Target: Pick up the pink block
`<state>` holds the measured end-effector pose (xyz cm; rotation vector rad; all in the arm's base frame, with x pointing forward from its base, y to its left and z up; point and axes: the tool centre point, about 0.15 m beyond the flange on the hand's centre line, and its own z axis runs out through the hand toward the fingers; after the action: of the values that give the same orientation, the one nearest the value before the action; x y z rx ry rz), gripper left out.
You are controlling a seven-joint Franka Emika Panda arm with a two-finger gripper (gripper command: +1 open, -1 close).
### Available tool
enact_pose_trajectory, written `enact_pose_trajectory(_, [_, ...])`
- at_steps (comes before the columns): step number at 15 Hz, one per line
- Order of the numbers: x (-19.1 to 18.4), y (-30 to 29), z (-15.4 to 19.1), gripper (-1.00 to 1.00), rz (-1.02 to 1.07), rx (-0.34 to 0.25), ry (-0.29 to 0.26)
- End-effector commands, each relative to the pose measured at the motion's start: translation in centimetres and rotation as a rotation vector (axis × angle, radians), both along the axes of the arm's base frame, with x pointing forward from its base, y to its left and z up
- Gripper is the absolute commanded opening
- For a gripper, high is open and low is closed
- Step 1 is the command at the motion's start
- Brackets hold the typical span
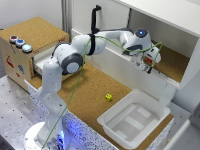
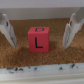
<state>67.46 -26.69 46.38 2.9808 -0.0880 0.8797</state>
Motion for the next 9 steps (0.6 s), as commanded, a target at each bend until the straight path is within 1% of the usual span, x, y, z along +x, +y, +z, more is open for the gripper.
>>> enact_pose_trajectory(1, [4.7,0.1,0.4,-1.00,0.020,0.028,0.056])
enact_pose_trajectory(3, [4.6,0.3,0.4,-1.00,0.017,0.023,0.053])
enact_pose_trajectory(6, [4.2,-0.1,-0.1,-1.00,0.010,0.029,0.062])
enact_pose_trajectory(9, [3.0,-0.4,0.1,-1.00,-0.004,0.040,0.046])
